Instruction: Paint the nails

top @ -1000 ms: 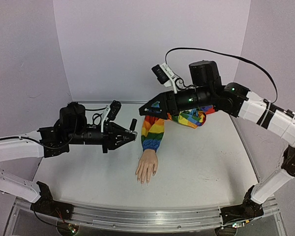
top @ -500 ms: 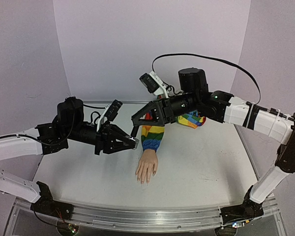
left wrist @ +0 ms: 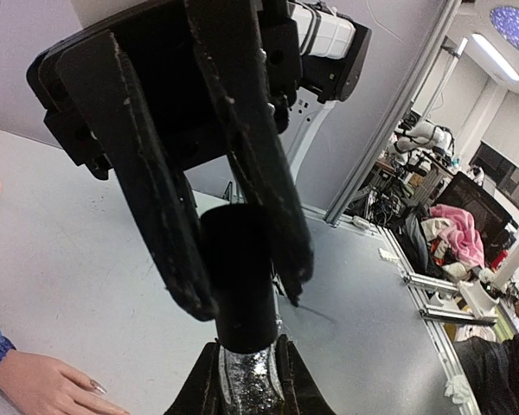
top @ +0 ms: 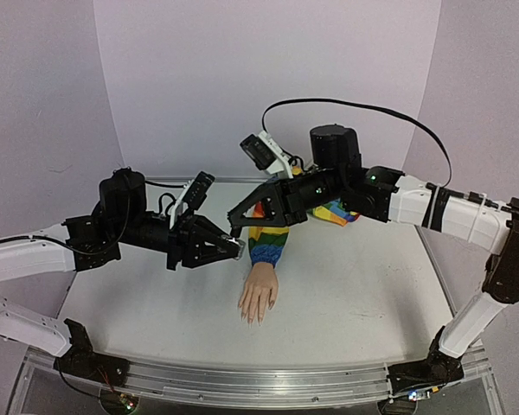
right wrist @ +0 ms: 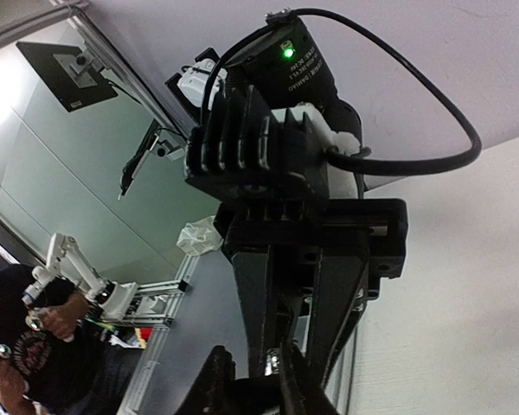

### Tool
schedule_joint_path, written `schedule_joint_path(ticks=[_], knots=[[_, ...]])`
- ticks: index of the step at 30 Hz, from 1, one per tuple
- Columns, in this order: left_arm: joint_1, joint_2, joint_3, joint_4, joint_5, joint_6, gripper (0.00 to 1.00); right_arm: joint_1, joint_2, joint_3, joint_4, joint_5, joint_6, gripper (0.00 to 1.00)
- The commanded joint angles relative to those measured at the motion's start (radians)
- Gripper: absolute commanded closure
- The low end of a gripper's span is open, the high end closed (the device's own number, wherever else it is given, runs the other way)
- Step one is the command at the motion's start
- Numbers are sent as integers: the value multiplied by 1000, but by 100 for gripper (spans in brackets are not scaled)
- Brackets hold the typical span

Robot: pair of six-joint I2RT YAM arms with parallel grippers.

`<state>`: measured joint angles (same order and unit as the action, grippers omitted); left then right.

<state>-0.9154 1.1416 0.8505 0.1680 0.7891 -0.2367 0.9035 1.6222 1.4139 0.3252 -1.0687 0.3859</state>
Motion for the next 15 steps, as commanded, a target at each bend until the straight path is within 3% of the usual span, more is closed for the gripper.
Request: schedule_joint_path(ticks=[1,3,5,9,12,15], knots=[[3,-3,62,68,-41,4,100,9,0,-17,64,-31,4,92],[6,-8,61,69,-88,10,100,12,-4,-27,64,-26,0,100],[12,-11,61,68,-152,17,100,14,-9,-48,64,-11,-8,100],[12,-12,66,69,-433,43,100,15,-20,-90,61,107,-13,100],[12,19,93,107,-638,98,100,39,-42,-137,61,331,-9,100],[12,88,122,231,-794,171,100,102,-35,-158,51,686,61,100]])
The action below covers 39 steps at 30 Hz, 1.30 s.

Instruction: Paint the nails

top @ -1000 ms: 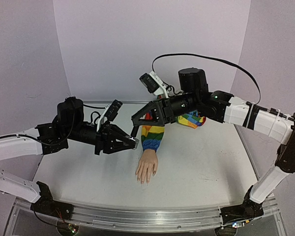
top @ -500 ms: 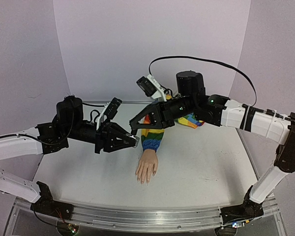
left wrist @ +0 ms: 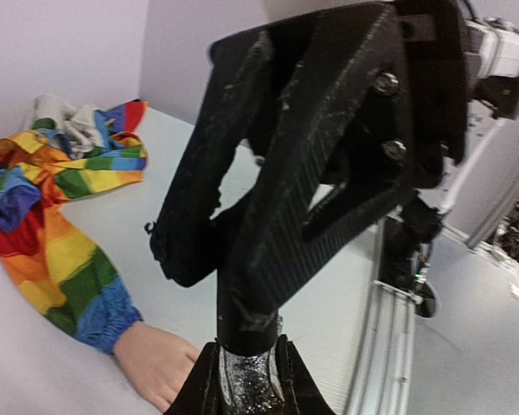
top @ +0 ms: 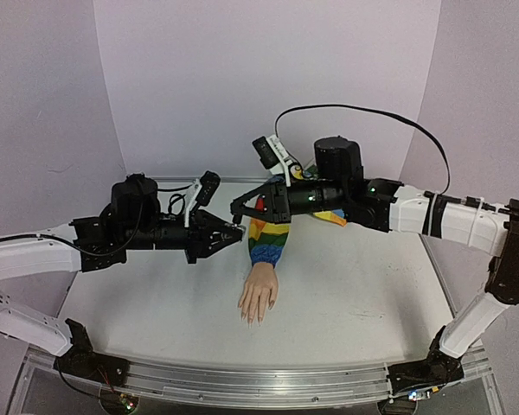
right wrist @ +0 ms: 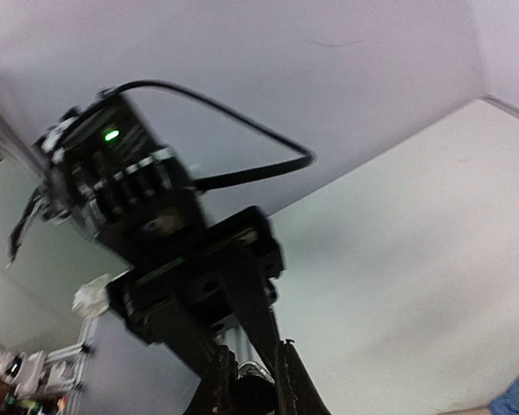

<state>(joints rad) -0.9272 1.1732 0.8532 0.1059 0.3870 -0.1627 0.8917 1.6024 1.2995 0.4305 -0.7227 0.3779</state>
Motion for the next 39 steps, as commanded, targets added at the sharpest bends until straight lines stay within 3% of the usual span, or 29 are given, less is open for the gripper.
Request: schedule_joint_path(ticks=[1,4,7,12,16,18,21,24,27,31,36,39], knots=[[24,87,128,353,-435,126,100,144,-5,-39,-71,489,109,100],[23,196,192,461,-530,220,100,236,63,27,-176,910,273,100],[16,286,220,542,-584,257,100,317,151,133,-267,1113,385,100],[-4,290,160,590,-578,239,100,342,154,142,-270,1188,465,100],[-5,226,46,585,-532,174,100,341,110,132,-254,1161,360,100],[-4,190,-7,559,-503,111,100,340,81,131,-254,1121,265,87],[-4,138,-44,457,-457,46,100,331,4,91,-256,1077,130,60],[-4,92,-39,320,-392,18,100,292,-92,51,-256,940,38,40],[-3,56,-23,199,-278,-3,100,243,-166,39,-277,744,-30,28],[10,20,-12,133,-59,-38,100,112,-230,8,-277,416,-47,20],[21,4,37,132,291,-79,100,6,-209,32,-250,81,-55,26],[20,17,69,132,403,-108,100,6,-171,52,-193,-58,-36,33]])
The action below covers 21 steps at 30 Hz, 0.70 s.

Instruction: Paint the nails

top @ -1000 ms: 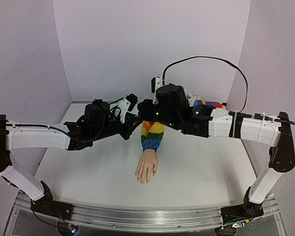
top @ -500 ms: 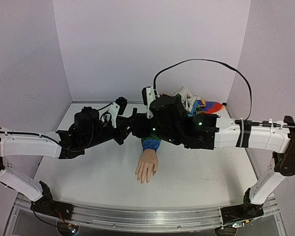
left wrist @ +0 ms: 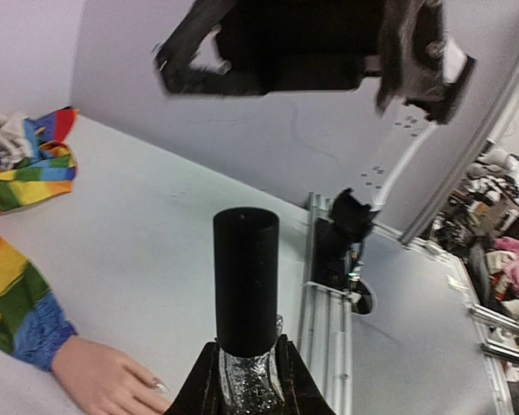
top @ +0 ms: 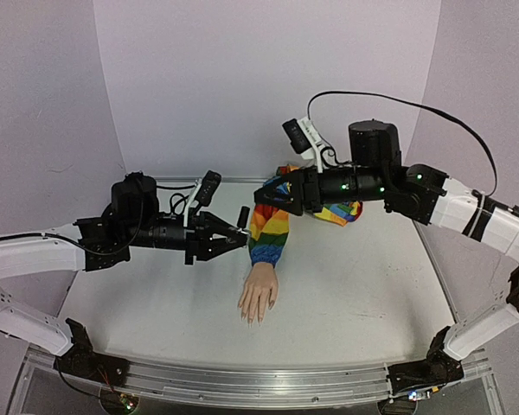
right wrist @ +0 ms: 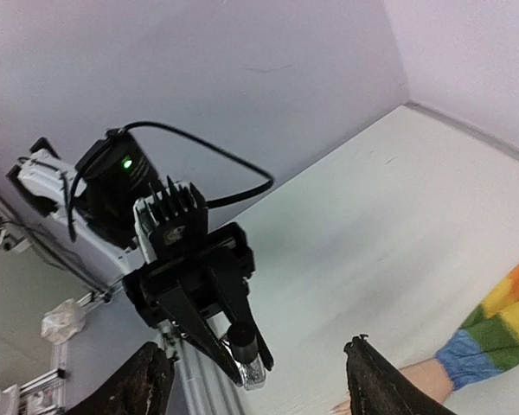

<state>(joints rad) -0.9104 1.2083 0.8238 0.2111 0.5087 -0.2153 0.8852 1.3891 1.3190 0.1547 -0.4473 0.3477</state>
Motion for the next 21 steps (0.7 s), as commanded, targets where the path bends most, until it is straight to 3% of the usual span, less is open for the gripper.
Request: schedule_joint_path(ticks=[1,6,15,21], knots=[[4,-15,105,27,307,-61,100,12,56,36,103,-370,6,35],[2,-16,113,29,331,-67,100,12,99,22,206,-474,74,47],[2,0,132,31,341,-56,100,12,129,-5,313,-518,140,73],[2,12,146,31,323,-46,100,12,140,-24,322,-537,151,81]])
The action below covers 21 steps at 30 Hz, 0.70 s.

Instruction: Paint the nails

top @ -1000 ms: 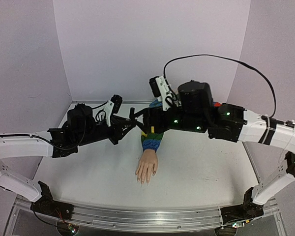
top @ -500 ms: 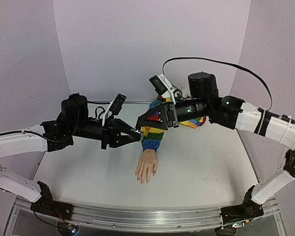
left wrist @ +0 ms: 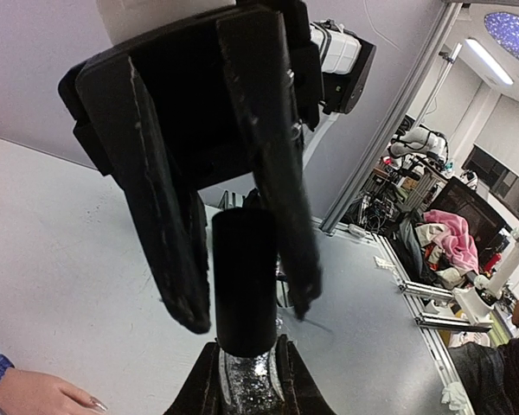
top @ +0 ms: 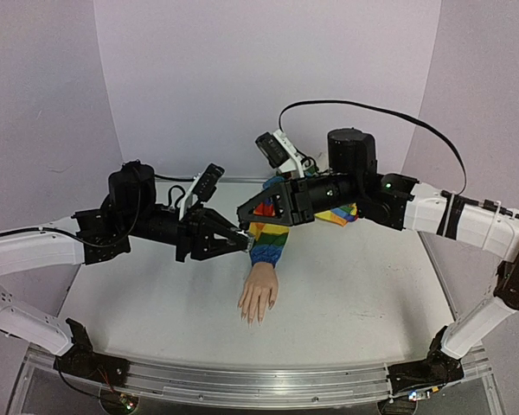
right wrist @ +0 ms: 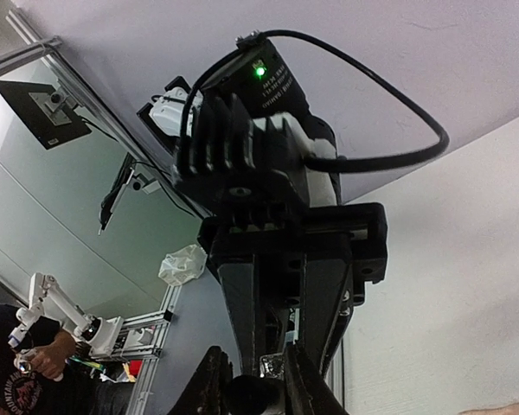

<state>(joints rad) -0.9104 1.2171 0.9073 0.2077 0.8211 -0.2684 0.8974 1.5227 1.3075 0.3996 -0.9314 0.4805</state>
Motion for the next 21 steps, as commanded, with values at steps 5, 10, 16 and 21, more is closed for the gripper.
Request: schedule_joint_path(ticks=[5,10,16,21], knots=[[5,9,81,34,-73,36,100,0,-5,-43,77,-20,10,100],[5,12,85,29,-482,102,100,8,-32,-97,40,136,-12,100],[5,135,184,68,-1061,184,100,133,-34,-89,-172,944,63,100],[5,245,244,178,-1155,206,100,261,75,14,-267,1375,296,100]])
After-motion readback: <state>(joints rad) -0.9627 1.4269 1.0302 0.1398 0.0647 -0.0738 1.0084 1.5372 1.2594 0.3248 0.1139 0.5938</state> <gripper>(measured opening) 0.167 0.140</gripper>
